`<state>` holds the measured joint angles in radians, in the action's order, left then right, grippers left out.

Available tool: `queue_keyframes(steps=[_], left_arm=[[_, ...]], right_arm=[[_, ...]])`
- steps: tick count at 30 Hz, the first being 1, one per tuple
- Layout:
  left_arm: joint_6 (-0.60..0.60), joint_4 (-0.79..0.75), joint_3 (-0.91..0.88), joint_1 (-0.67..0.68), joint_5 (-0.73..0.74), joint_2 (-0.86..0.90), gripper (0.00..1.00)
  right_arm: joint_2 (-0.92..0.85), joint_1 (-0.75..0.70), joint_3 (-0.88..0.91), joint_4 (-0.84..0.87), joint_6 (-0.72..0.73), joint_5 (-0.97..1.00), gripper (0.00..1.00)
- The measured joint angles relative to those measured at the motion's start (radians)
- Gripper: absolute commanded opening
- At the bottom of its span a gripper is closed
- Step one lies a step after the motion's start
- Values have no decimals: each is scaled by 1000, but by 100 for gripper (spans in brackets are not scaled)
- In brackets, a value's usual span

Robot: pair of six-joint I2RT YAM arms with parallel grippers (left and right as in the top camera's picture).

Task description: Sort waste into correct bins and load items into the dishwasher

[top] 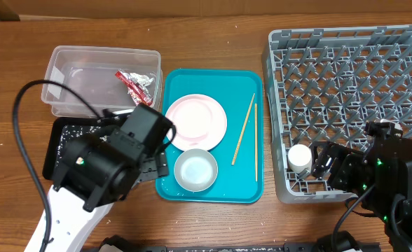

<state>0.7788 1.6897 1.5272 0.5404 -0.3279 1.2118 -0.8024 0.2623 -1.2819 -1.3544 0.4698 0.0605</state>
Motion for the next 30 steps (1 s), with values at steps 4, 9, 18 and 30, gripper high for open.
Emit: queue_keyframes(steps=[4,9,18,30], left_arm=[[10,0,-11,-95,-8,-42,100],[-63,0,-11,-195,8,-84,100],[-109,1,-13,-214,134,-179,100],[-110,1,-14,-214,303,-186,100]], right_arm=[[0,0,0,0,0,0,100],[0,0,0,0,0,0,100],[0,0,0,0,1,0,100],[0,0,0,0,0,0,100]])
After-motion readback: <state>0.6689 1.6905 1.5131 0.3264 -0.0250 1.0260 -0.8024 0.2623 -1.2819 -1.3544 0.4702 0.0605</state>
